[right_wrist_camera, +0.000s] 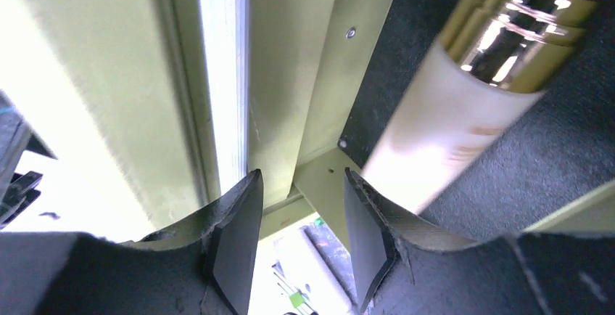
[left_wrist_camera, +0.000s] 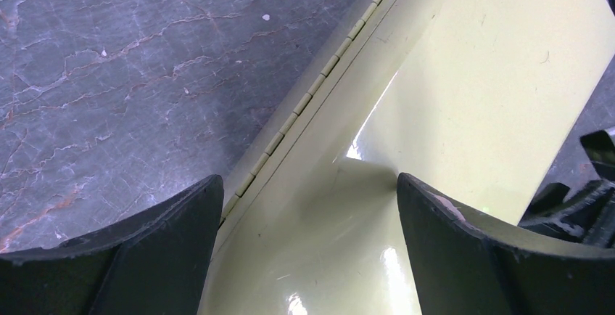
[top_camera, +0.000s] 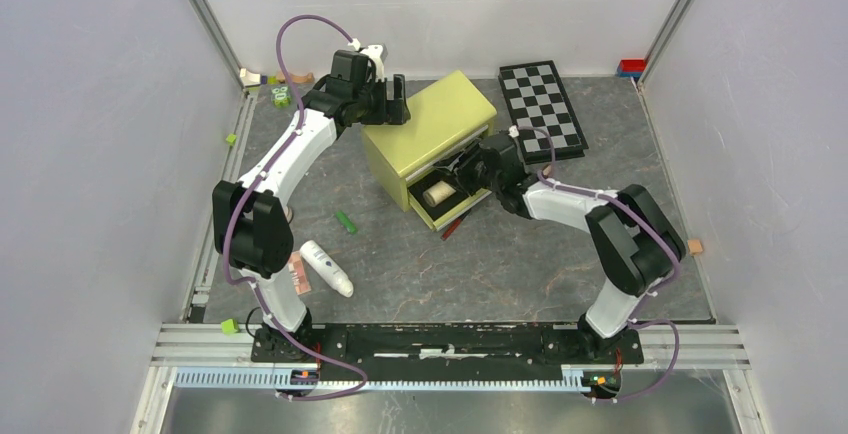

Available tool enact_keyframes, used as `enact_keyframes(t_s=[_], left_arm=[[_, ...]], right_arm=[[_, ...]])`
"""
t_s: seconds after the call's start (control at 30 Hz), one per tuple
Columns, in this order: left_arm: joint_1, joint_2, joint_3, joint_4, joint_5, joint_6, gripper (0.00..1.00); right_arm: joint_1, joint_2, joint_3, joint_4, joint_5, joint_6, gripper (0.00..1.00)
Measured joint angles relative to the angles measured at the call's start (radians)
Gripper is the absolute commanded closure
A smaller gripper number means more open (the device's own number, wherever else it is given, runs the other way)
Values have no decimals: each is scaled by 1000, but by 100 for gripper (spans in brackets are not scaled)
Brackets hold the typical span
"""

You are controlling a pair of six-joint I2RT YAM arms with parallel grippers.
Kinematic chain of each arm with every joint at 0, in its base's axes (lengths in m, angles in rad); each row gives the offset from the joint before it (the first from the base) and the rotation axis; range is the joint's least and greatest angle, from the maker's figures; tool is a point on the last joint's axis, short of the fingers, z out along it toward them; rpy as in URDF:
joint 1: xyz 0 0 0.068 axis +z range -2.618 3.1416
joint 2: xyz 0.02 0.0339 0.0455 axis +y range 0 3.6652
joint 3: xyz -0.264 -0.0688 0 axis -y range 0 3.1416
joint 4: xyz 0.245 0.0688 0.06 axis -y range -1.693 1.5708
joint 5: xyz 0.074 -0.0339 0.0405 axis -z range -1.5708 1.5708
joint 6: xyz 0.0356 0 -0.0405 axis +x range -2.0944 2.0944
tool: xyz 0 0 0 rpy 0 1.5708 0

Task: Organize the makeup
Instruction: Place the makeup in the drawer.

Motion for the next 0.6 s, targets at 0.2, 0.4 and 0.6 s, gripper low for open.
enact_keyframes(t_s=[0.2, 0.4, 0.6], left_arm=[[0, 0, 0, 0, 0, 0, 6], [0, 0, 0, -2, 3, 0, 6], [0, 0, 0, -2, 3, 0, 6]], right_arm=[[0, -128, -83, 15, 26, -30, 50], [0, -282, -165, 5, 87, -125, 50], [0, -406, -188, -48, 173, -354, 50]])
